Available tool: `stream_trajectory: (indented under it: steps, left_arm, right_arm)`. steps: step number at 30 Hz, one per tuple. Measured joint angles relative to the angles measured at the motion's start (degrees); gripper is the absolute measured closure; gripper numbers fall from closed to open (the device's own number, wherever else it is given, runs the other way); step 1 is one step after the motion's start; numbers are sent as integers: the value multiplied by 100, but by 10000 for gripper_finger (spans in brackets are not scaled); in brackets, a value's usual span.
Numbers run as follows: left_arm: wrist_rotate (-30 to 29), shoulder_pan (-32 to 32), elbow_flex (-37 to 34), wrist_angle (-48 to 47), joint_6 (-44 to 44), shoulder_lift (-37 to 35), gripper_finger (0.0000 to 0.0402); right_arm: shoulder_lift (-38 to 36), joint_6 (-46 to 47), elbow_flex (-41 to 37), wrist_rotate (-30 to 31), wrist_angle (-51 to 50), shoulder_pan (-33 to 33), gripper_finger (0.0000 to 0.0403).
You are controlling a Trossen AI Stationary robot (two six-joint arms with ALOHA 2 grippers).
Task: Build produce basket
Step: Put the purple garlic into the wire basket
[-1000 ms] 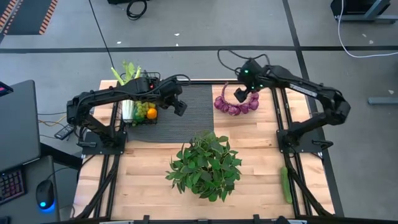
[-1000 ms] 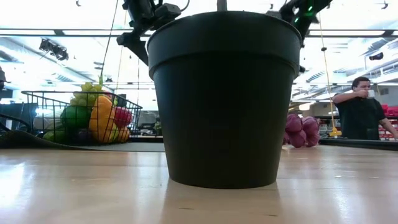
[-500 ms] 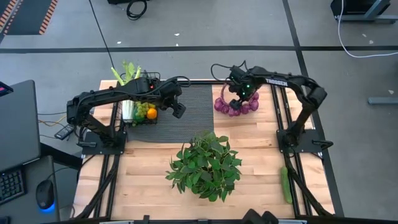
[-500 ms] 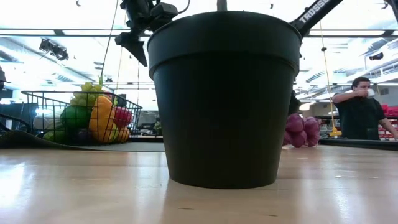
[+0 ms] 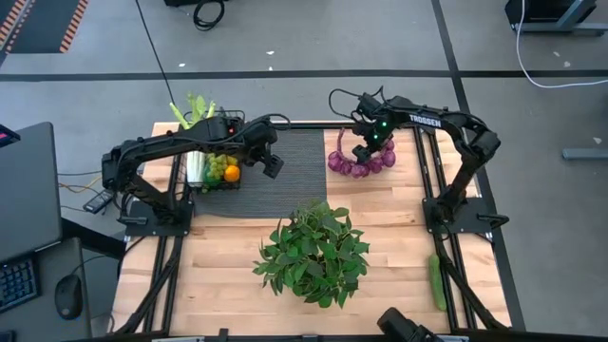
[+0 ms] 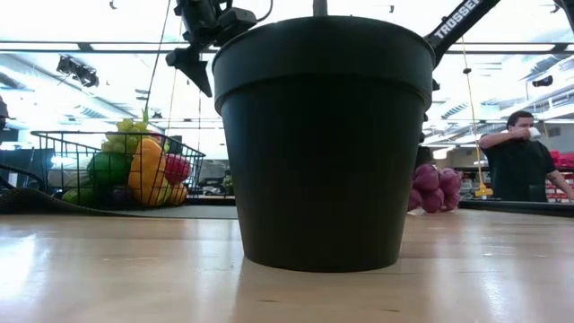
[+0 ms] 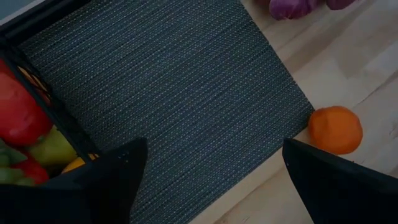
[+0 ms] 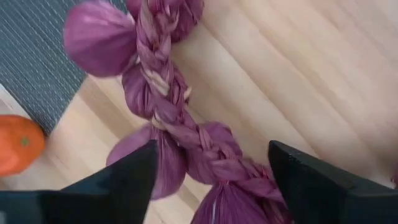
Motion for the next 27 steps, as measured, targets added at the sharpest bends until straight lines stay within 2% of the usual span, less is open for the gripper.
stream_trajectory:
  steps: [6,10,14,27]
  left_arm:
    - [0,111,0,4,-2,0,21]
    - [1,135,0,4,-2,0,21]
    - [0,135,0,4,-4,0,21]
    - [0,135,0,5,0,0,21]
  right_arm:
    - [0,6,0,77,325,-18,181]
    - [0,165,0,-239,538,-18,208]
    - [0,260,0,-520,582,37,210]
    - [238,262,-2,-307,739,446,172]
